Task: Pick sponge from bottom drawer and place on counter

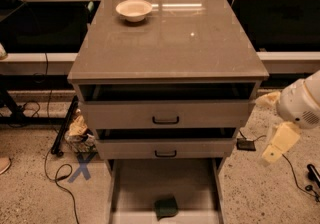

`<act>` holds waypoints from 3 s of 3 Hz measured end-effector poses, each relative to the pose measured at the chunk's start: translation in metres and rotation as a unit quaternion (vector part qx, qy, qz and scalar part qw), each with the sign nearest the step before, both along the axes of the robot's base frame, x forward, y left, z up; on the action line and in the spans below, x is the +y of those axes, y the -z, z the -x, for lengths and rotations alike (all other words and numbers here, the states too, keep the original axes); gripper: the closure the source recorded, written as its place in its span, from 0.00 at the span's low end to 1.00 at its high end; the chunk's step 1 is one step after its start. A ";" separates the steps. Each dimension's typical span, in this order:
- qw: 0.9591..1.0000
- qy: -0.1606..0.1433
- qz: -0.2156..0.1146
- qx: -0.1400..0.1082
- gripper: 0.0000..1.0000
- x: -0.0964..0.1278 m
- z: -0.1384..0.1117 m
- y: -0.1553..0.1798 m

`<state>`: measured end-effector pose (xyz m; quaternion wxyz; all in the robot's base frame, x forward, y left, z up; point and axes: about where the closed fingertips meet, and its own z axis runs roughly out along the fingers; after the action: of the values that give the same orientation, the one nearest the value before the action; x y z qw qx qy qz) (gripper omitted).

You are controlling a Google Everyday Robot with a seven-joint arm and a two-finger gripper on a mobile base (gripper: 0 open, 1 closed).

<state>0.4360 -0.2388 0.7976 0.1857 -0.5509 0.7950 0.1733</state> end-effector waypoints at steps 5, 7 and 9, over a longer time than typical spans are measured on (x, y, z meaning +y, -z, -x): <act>0.994 -0.009 -0.098 0.042 0.00 0.039 0.019 0.168; 0.991 -0.019 -0.128 0.047 0.00 0.052 0.020 0.231; 0.990 -0.031 -0.135 0.031 0.00 0.054 0.016 0.301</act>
Offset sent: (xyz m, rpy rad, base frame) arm -0.0142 0.0267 -0.0671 0.1493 0.0635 0.0028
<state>0.4199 -0.1845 0.4965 0.2286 -0.5394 0.7521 0.3018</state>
